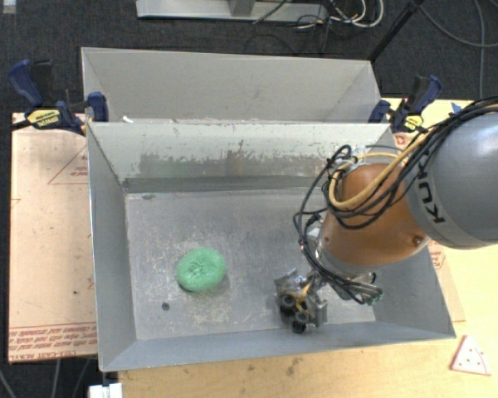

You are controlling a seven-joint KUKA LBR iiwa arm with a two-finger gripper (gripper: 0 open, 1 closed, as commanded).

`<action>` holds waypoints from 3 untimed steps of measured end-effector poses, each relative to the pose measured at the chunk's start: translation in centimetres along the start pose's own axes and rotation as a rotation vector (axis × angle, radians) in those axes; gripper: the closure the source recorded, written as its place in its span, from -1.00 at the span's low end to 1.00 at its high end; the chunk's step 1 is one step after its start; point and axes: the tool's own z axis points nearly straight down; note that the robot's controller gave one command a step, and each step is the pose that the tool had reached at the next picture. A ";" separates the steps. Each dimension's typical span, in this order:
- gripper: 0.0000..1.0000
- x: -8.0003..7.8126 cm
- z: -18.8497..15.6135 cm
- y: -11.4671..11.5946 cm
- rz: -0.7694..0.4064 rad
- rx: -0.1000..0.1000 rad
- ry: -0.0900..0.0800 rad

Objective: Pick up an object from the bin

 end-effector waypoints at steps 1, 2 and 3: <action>1.00 0.0 -1.3 0.0 0.001 0.000 0.000; 1.00 -0.1 -1.9 0.0 0.001 0.003 -0.004; 1.00 0.0 -2.5 0.1 0.001 -0.001 0.003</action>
Offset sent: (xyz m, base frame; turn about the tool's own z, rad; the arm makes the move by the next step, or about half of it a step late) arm -0.0001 0.0000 0.0266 0.0000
